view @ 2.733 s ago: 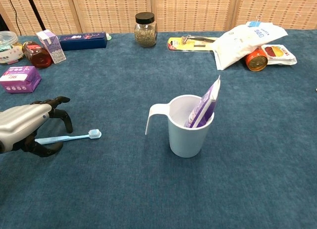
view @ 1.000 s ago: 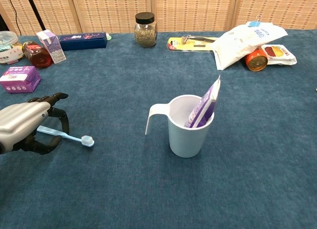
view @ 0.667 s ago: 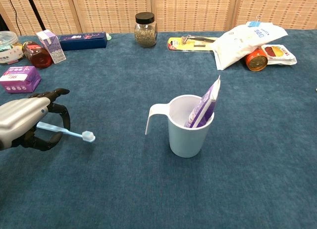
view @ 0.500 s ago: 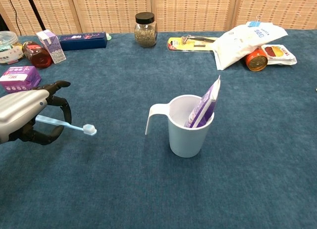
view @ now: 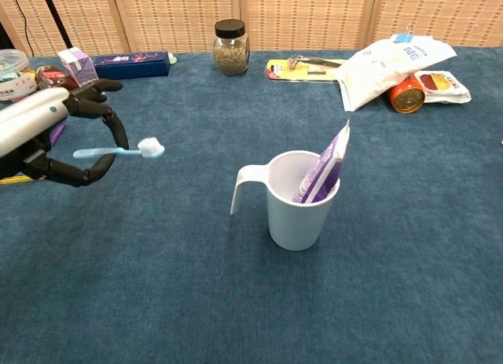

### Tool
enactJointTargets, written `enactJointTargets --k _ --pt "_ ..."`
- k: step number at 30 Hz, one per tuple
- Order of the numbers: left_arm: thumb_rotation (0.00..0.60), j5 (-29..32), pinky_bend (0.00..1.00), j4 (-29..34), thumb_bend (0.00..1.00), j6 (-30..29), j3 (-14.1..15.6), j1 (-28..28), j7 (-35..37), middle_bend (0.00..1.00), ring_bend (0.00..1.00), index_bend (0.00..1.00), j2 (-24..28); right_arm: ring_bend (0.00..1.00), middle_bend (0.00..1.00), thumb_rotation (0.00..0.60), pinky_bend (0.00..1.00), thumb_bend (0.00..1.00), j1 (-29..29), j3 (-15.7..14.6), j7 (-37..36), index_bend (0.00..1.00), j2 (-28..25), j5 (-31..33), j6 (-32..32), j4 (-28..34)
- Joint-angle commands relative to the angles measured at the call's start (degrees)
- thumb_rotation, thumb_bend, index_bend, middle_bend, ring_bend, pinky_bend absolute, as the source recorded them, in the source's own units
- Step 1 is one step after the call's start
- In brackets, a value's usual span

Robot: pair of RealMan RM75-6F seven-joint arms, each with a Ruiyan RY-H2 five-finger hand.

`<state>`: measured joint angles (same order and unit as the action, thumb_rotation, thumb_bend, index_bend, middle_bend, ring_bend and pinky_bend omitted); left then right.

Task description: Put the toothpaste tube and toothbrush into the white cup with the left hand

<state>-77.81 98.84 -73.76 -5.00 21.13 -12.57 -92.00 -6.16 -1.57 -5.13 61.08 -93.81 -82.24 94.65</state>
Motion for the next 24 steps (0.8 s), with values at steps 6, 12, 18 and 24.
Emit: enactJointTargets --k 6,12,18,24 --pt "0.6 -11.2 0.0 2.7 0.48 0.2 -2.6 2.5 29.2 0.0 0.0 0.57 6.3 0.0 0.0 0.6 0.0 0.0 -0.2 -0.1 1.0 0.0 0.4 0.1 0.6 0.2" --pt "0.6 -13.0 0.0 1.7 0.48 1.8 -2.2 4.3 40.3 0.0 0.0 0.59 6.8 0.0 0.0 0.6 0.0 0.0 -0.4 -0.1 1.5 0.0 0.6 0.2 0.9 0.3" --pt "0.6 -14.1 0.0 1.4 0.48 5.0 -1.7 7.1 46.9 0.0 0.0 0.59 6.3 0.0 0.0 0.6 0.0 0.0 -0.5 0.0 1.8 0.0 0.7 0.5 1.2 0.3" --pt "0.6 -14.6 0.0 0.7 0.48 9.8 -1.2 11.1 50.9 0.0 0.0 0.59 3.6 0.0 0.0 0.6 0.0 0.0 -0.3 -0.1 2.1 0.0 0.7 0.6 1.0 0.6"
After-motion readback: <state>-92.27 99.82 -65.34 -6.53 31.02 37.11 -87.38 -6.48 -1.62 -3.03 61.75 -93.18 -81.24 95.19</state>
